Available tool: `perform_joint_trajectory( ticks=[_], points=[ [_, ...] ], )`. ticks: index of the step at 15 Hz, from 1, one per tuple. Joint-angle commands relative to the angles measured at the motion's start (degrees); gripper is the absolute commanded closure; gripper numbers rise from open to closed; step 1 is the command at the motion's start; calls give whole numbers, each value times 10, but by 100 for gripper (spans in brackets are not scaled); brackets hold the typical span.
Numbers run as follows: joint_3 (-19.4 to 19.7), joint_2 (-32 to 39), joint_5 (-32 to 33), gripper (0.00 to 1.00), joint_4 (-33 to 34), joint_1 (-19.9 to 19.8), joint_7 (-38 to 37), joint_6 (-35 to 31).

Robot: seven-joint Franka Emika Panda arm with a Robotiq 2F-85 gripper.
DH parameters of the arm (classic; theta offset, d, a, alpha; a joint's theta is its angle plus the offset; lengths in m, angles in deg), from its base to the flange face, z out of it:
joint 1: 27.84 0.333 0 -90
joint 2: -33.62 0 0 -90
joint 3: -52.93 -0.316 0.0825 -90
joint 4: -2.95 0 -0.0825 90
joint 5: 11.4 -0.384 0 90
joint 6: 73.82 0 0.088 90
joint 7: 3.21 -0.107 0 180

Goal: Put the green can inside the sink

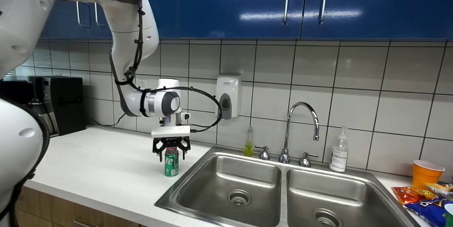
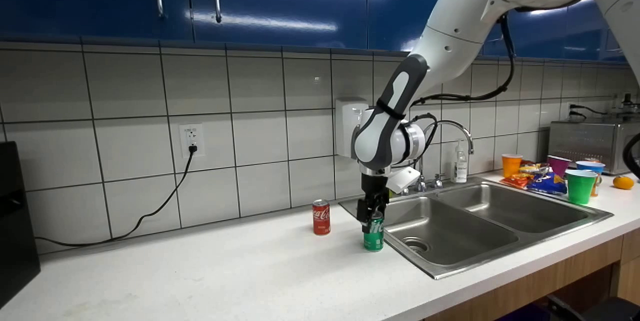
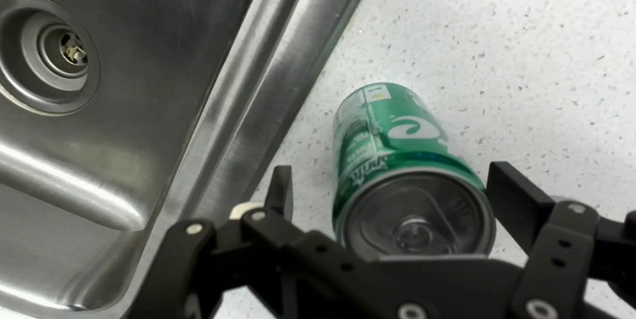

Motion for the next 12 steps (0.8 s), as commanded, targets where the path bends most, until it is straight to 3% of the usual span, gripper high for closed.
perform_joint_trajectory(
  ticks=[1,5,12],
  points=[
    [-12,8,4,28,13,-10,-3,4],
    [-14,12,5,60,15,-11,-2,6],
    [-13,11,4,62,15,-11,-2,9]
  ],
)
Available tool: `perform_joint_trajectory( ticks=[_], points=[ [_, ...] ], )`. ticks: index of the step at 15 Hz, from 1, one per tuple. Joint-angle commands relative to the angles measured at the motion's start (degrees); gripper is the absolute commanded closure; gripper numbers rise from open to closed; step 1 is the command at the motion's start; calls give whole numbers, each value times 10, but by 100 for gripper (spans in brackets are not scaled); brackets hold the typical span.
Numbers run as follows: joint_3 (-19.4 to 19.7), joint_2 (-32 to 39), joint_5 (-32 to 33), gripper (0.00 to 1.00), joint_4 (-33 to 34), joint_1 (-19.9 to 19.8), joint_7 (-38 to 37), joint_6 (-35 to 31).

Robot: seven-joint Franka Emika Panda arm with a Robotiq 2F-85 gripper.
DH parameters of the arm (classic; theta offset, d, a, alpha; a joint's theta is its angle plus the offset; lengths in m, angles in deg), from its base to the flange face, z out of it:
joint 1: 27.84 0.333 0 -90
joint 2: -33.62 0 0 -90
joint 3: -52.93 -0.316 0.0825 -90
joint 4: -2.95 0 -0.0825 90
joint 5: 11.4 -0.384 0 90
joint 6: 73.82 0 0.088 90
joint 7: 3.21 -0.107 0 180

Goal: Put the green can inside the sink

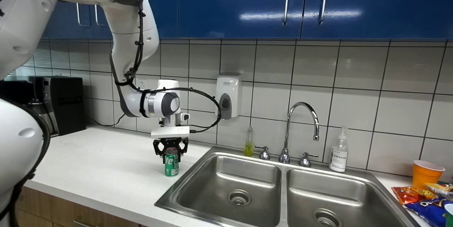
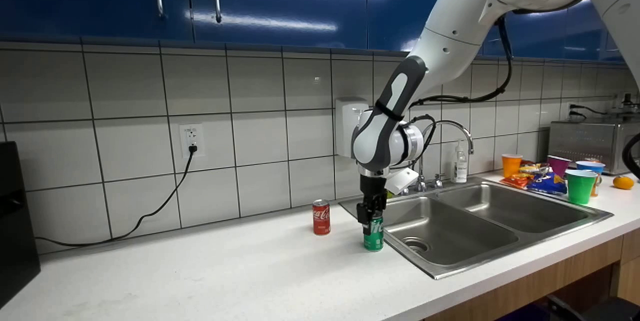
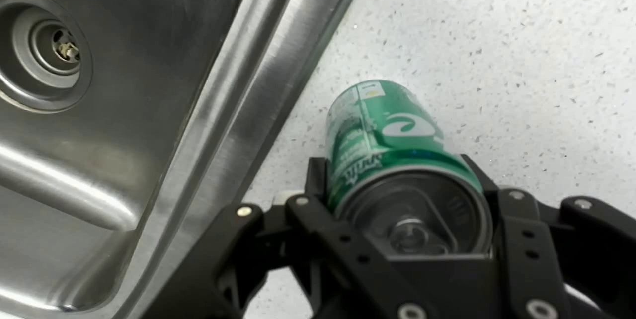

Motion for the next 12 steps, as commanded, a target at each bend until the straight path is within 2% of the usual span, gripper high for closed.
perform_joint_trajectory(
  ticks=[1,12],
  points=[
    [-10,4,4,62,10,-11,-2,10],
    [-3,-9,10,62,12,-11,-7,14]
  ],
)
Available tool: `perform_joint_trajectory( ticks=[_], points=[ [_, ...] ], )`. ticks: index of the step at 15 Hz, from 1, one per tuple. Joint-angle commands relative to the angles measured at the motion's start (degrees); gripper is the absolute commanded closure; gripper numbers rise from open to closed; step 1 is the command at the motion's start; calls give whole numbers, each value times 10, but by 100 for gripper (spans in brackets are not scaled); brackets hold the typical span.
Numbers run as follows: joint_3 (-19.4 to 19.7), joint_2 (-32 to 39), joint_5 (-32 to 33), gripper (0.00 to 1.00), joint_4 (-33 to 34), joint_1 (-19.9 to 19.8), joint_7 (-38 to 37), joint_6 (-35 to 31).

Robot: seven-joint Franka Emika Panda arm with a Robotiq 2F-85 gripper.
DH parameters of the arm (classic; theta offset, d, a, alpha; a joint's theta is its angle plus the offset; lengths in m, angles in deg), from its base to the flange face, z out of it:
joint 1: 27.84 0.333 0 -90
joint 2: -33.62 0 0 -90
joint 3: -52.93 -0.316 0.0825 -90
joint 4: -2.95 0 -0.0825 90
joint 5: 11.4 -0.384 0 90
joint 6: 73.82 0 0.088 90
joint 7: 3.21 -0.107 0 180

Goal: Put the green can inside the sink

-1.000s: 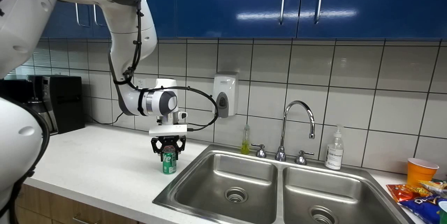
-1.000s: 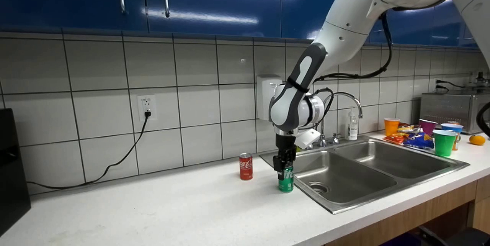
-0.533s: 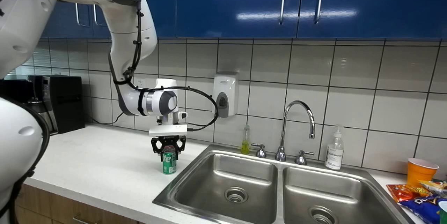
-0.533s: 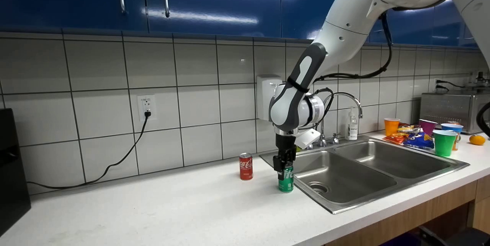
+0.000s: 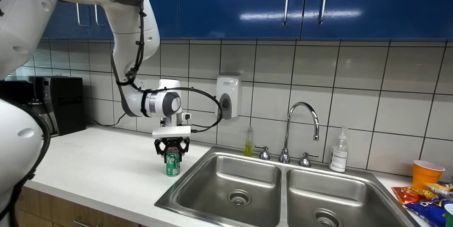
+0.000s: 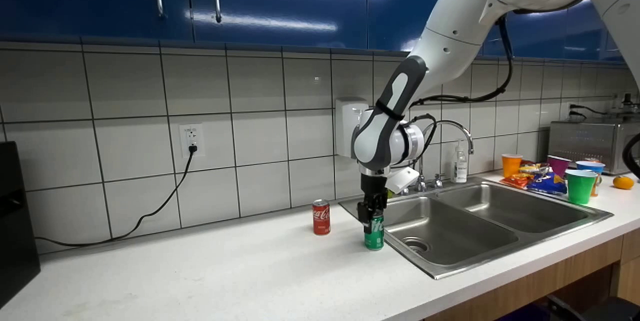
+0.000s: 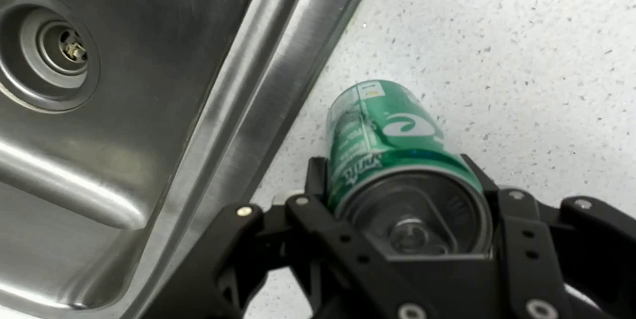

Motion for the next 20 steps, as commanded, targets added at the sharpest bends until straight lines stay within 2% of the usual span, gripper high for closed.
perform_joint_trajectory(
  ticks=[1,20],
  points=[
    [-4,-10,9,62,11,-8,-7,14],
    [2,-19,13,62,42,-9,-8,20]
  ],
)
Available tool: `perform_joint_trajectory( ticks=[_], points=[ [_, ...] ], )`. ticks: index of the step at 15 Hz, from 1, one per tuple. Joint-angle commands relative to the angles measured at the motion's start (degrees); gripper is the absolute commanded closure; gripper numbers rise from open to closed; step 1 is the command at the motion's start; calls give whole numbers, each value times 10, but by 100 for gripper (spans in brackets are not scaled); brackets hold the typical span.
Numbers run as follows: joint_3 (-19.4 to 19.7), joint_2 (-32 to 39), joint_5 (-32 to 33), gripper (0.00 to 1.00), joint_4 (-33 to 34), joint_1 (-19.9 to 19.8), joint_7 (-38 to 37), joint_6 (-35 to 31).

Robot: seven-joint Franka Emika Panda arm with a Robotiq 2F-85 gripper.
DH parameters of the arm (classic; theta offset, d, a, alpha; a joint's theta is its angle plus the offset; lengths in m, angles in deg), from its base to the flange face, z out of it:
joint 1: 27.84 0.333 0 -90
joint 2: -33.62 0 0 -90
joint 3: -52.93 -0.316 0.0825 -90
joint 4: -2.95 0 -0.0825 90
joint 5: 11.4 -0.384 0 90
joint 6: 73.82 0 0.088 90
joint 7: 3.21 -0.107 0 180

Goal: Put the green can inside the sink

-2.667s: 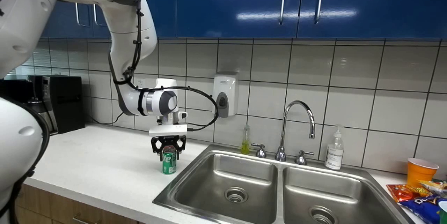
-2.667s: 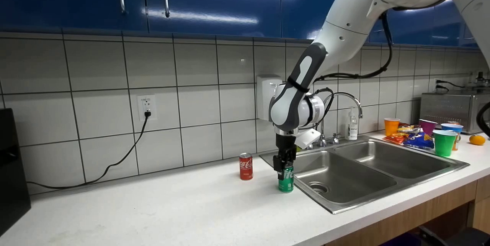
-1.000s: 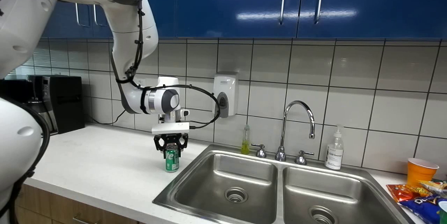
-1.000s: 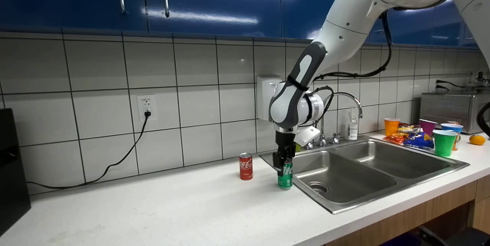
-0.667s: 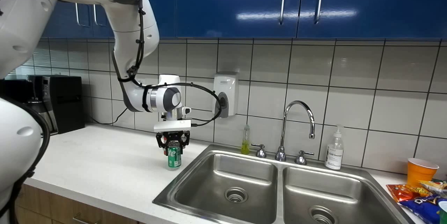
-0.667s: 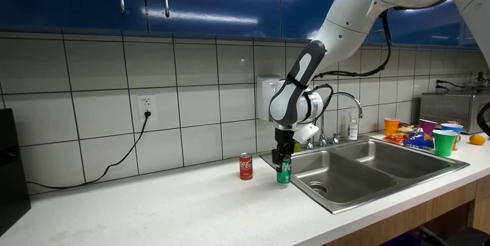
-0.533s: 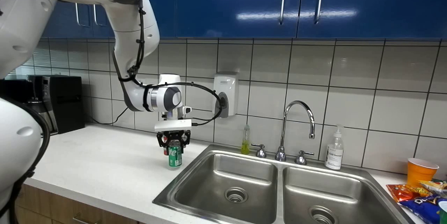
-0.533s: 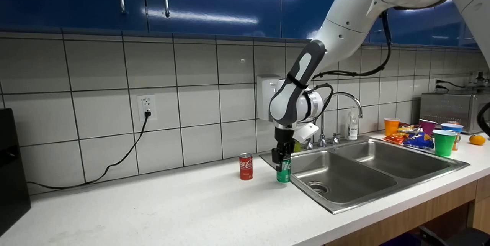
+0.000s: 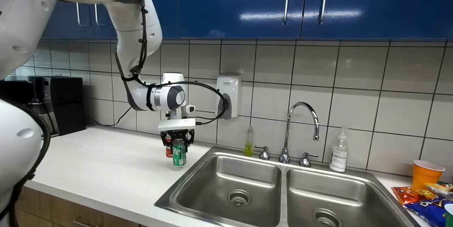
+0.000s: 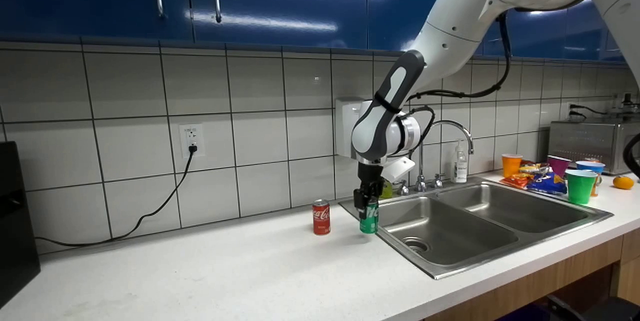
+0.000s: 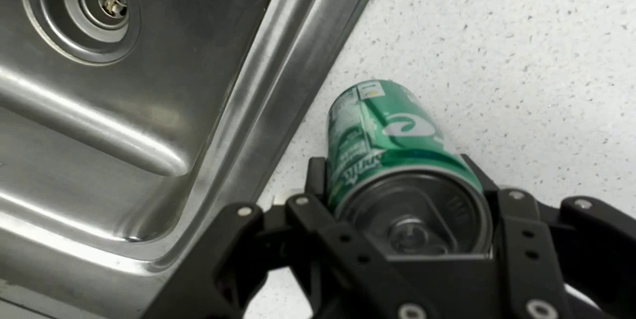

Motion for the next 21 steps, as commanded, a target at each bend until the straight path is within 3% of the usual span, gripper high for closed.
perform_joint_trajectory(
  ticks=[1,21],
  points=[
    [-3,-17,12,62,6,-6,-8,20],
    [-9,-62,3,62,-4,-8,-1,50]
  ],
)
